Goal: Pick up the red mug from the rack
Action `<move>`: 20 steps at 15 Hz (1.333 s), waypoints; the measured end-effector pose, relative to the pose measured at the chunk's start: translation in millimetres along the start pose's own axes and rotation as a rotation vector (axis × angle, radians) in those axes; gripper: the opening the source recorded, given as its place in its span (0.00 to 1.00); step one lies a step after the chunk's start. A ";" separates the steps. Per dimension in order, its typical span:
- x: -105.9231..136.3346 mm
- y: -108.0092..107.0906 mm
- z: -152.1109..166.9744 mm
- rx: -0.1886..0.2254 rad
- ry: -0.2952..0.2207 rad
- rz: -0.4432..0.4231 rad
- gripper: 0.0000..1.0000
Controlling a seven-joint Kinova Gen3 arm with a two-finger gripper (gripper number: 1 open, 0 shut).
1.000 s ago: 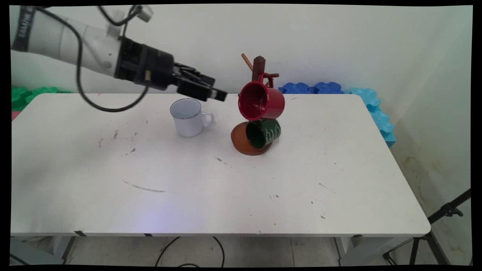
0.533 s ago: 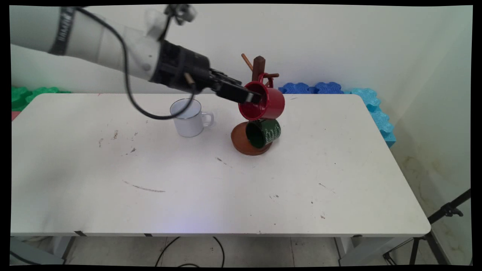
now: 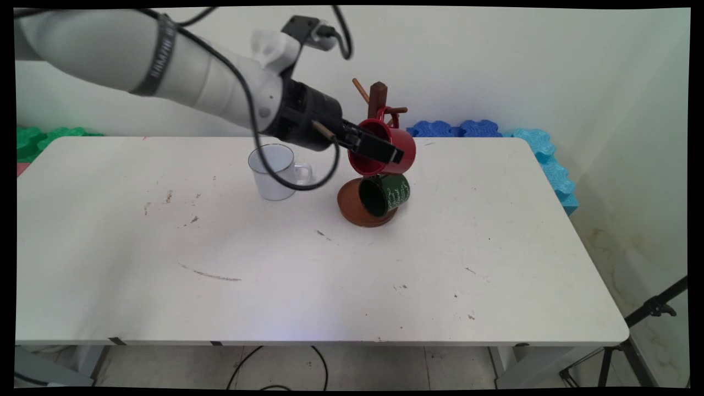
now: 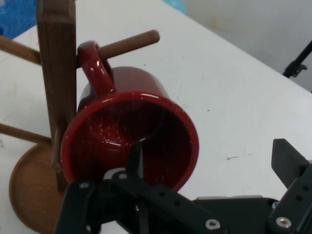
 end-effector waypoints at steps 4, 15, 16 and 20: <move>0.8 8.2 19.1 0.049 -0.019 -0.016 1.00; 2.3 14.9 57.8 0.108 -0.022 -0.008 1.00; 2.4 15.2 59.2 0.110 -0.022 -0.007 1.00; 2.8 15.1 67.0 0.119 -0.024 0.005 0.00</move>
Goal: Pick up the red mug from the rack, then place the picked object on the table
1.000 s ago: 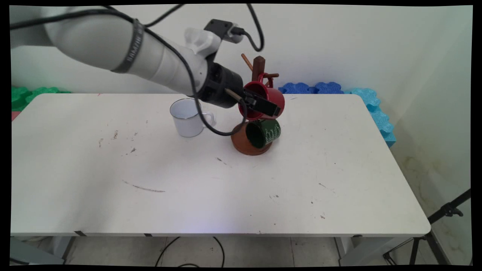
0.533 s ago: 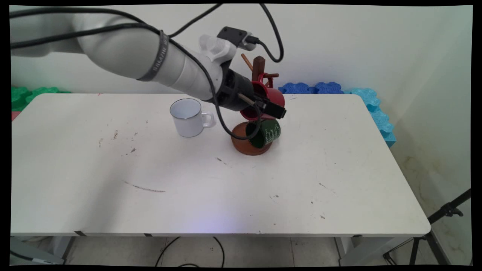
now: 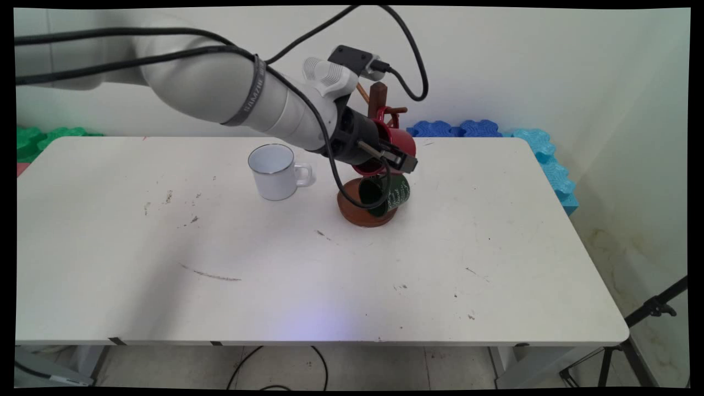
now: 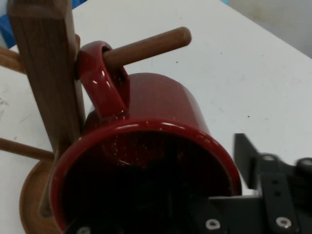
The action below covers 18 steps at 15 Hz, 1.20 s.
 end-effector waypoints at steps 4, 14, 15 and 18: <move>1.7 -0.5 5.9 0.008 0.002 0.009 0.00; 3.2 3.8 4.5 -0.002 0.019 0.024 0.00; 3.8 5.1 3.1 -0.008 0.023 0.026 0.00; 6.2 10.2 -1.4 -0.026 0.037 0.033 0.00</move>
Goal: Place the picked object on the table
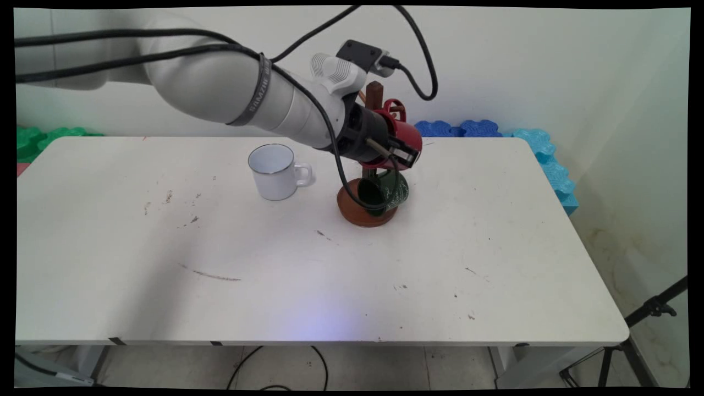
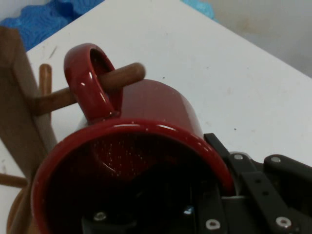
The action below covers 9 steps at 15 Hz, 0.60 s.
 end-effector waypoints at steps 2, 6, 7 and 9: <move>1.7 4.5 -4.1 -0.015 0.009 0.003 0.00; 5.3 14.5 -13.0 -0.045 0.022 0.004 0.00; 6.1 16.9 -15.3 -0.052 0.024 0.004 0.00; 7.8 22.6 -21.5 -0.068 0.026 0.003 0.00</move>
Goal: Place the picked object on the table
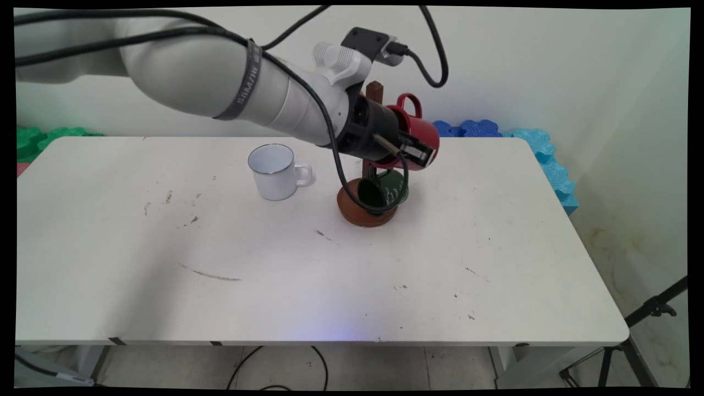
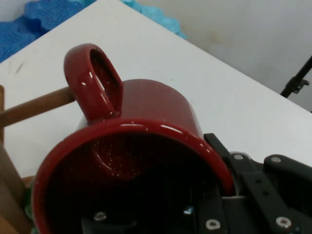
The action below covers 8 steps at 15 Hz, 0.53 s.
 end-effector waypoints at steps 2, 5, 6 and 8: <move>1.1 5.2 -6.8 -0.015 0.000 -0.001 0.00; 1.7 9.4 -19.8 -0.036 -0.007 0.005 0.00; 2.1 8.9 -25.1 -0.043 -0.012 0.012 0.00; 3.8 5.4 -35.2 -0.052 -0.022 0.029 0.00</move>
